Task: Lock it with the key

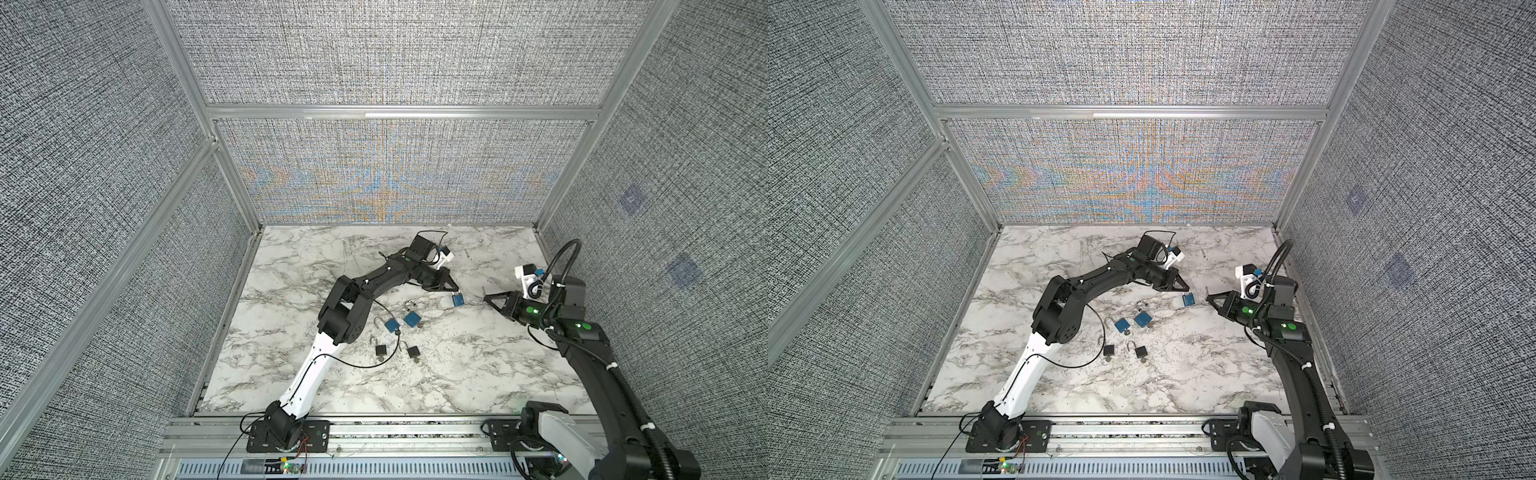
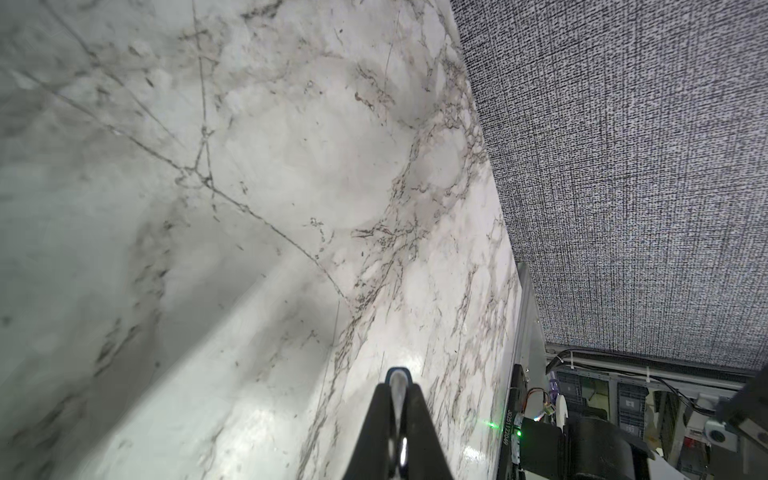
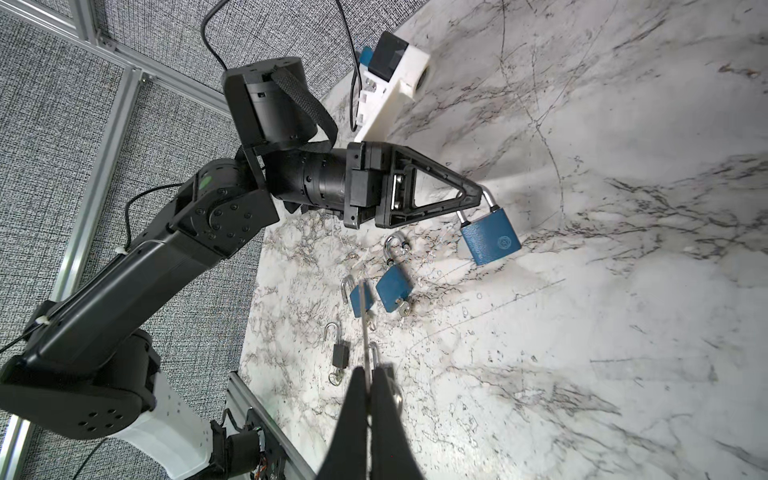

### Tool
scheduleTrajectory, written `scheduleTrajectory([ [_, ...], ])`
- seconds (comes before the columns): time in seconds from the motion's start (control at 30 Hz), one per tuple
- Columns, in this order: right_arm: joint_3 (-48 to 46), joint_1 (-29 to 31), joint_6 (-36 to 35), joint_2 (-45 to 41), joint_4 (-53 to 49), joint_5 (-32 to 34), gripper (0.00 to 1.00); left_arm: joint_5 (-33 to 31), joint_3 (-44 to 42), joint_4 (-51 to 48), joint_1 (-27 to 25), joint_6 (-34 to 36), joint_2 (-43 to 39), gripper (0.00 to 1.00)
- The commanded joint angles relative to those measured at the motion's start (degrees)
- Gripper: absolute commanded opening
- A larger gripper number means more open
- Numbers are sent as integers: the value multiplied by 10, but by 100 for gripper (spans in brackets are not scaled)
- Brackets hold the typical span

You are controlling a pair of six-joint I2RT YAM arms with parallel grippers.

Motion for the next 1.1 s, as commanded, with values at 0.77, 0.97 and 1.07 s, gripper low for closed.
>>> scheduleTrajectory([
  [0.77, 11, 22, -9, 23, -2, 42, 0, -34, 65, -38, 8, -8, 49, 29],
  [0.97, 18, 41, -19, 31, -15, 71, 0, -53, 36, -17, 26, -10, 21, 30],
  [1.07, 22, 50, -22, 36, -19, 78, 0, -55, 13, -2, 32, -10, 1, 30],
])
